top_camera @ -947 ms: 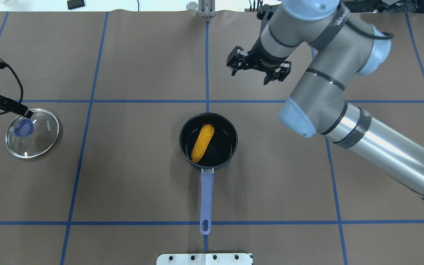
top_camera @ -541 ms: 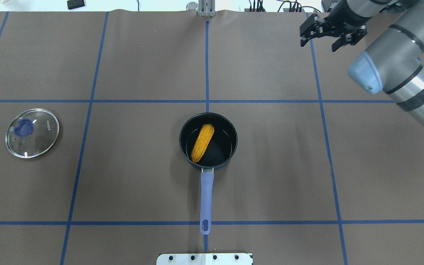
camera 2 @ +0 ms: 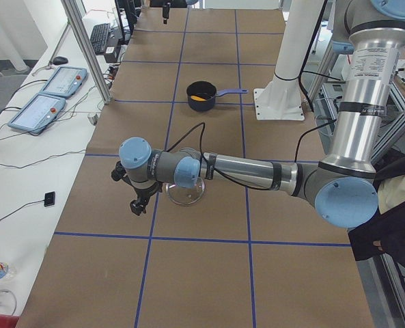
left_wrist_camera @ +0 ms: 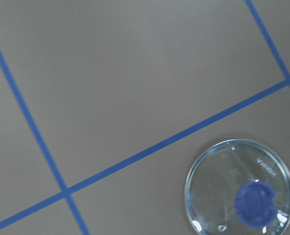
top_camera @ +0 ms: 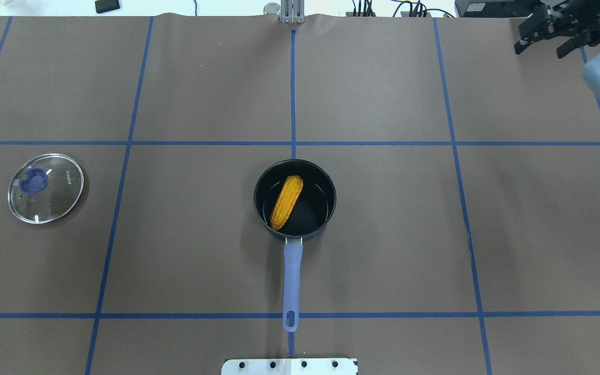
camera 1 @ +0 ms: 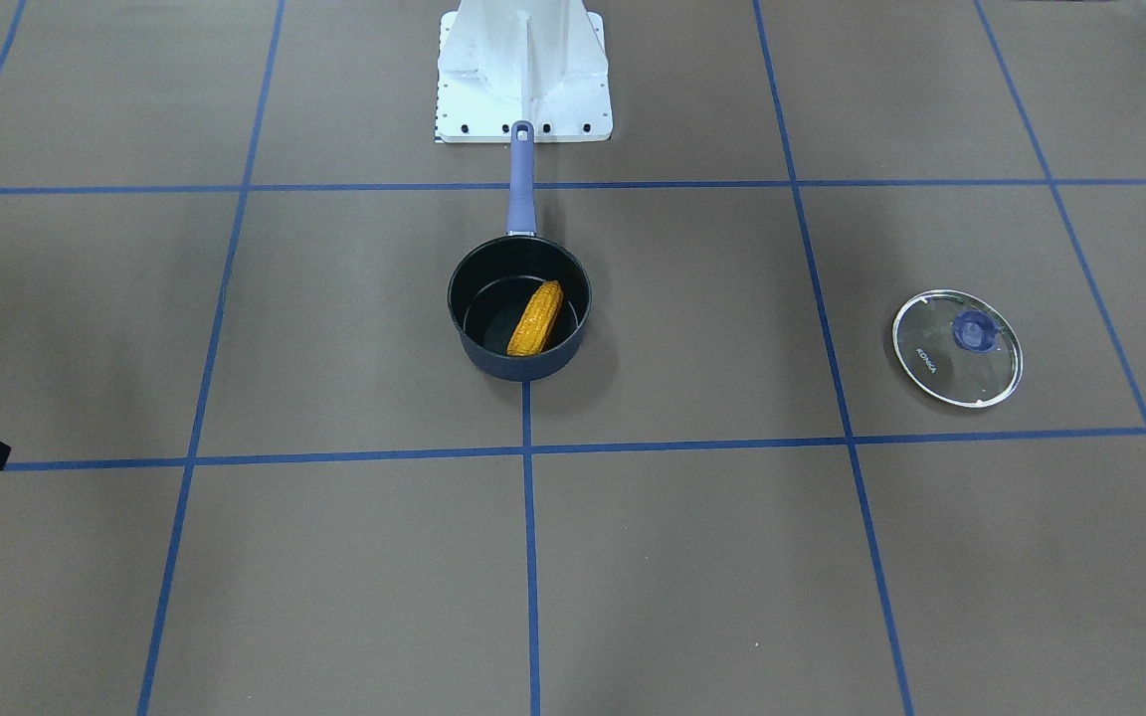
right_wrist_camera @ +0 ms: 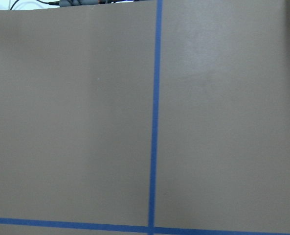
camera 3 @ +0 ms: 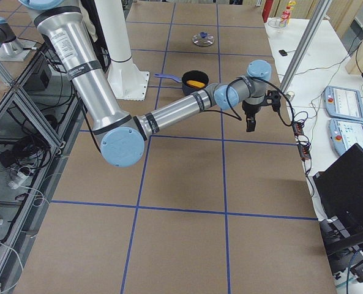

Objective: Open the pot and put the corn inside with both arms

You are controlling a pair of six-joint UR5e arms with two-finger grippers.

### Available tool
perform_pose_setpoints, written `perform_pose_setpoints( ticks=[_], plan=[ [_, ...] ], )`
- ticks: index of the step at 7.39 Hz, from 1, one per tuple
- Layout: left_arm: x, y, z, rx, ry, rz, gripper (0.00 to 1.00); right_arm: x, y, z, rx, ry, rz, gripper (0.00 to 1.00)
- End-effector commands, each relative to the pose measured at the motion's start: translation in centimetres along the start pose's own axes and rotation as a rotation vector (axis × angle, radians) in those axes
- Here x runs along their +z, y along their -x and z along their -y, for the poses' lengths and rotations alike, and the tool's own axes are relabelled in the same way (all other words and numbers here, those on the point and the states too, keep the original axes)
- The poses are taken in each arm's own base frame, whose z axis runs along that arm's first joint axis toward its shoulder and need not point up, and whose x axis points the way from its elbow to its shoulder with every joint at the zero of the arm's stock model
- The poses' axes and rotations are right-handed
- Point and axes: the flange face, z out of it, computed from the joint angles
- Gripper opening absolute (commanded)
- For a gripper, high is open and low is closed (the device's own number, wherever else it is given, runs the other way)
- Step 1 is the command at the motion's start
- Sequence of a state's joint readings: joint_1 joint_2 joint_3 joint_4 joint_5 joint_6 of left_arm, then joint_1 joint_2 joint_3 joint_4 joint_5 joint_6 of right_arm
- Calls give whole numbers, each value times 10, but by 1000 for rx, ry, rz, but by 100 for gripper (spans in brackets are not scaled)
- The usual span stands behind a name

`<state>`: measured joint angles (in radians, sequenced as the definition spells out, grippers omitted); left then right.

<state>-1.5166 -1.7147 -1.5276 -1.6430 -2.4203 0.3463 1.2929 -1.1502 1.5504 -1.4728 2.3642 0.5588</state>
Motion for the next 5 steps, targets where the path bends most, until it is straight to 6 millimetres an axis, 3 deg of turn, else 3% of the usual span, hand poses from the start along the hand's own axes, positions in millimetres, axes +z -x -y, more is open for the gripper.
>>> perform_pose_setpoints(
  ticks=[1, 2, 3, 5],
  plan=[
    [-9, 28, -22, 39, -6, 9, 97, 6, -88, -24, -12, 31, -23, 100],
    [-18, 39, -30, 33, -17, 16, 97, 7, -115, -27, -5, 38, -36, 100],
    [-12, 53, -41, 19, -13, 12, 97, 6, -159, -45, -2, 49, -48, 100],
    [-19, 63, -51, 21, -18, 21, 97, -2, -183, -53, -12, 38, -55, 100]
  ],
)
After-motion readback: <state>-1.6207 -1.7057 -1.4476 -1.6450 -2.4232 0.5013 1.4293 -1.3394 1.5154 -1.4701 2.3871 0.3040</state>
